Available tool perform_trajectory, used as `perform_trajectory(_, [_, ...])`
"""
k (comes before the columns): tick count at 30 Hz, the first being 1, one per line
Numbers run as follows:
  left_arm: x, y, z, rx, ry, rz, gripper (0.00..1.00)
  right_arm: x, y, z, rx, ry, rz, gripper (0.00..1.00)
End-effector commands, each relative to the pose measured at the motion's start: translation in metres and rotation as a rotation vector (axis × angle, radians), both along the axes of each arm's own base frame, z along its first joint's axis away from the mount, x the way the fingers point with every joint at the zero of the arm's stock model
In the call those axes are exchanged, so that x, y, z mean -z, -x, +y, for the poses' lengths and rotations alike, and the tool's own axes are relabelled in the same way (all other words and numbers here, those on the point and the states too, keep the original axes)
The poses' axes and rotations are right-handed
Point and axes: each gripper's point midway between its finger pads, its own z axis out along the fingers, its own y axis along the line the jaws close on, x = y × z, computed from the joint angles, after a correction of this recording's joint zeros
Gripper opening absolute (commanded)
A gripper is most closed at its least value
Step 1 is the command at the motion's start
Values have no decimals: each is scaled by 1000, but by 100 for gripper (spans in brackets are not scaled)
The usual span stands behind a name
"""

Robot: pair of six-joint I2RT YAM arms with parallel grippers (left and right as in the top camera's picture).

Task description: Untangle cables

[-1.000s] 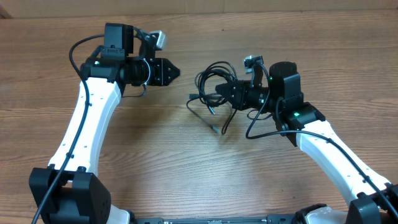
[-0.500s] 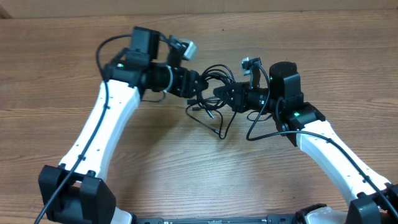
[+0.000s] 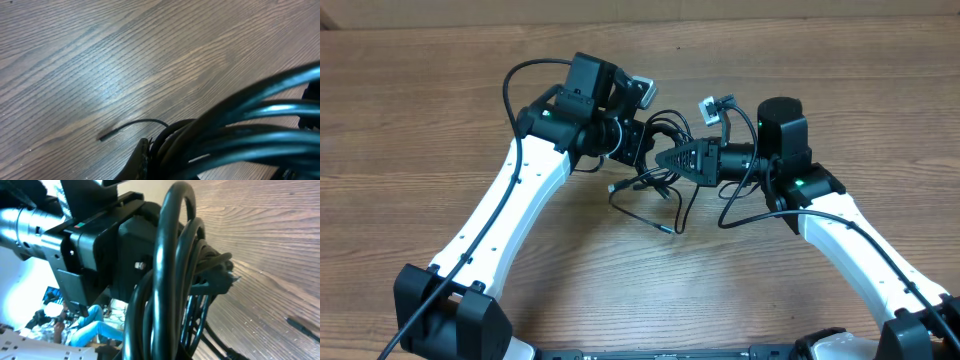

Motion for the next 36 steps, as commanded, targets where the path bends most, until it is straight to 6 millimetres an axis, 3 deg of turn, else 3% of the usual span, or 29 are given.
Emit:
perform_trajectory(1, [-11, -8, -4, -16, 46, -21, 4, -18, 27, 6, -152, -62, -67, 4])
perform_trajectory(6, [-34, -14, -18, -12, 226, 3, 4, 14, 15, -1, -50, 79, -51, 4])
perform_trajectory(10, [-43, -34, -1, -210, 324, 97, 4, 47, 14, -11, 21, 235, -9, 4])
perform_trajectory(15, [-50, -48, 10, -413, 430, 221, 4, 49, 25, -1, -15, 241, -1, 4])
perform_trajectory(19, [-79, -55, -6, -368, 571, 212, 4, 58, 28, 7, -6, 296, -12, 4])
perform_trajectory(25, [-90, -51, -3, -360, 661, 313, 4, 88, -5, -21, 199, 495, -42, 4])
perform_trajectory(29, [-103, -44, 9, -309, 742, 397, 5, 104, -35, -60, 415, 690, -92, 4])
perform_trajectory(36, [-114, -44, 35, -316, 823, 478, 4, 113, -44, -75, 481, 766, -96, 5])
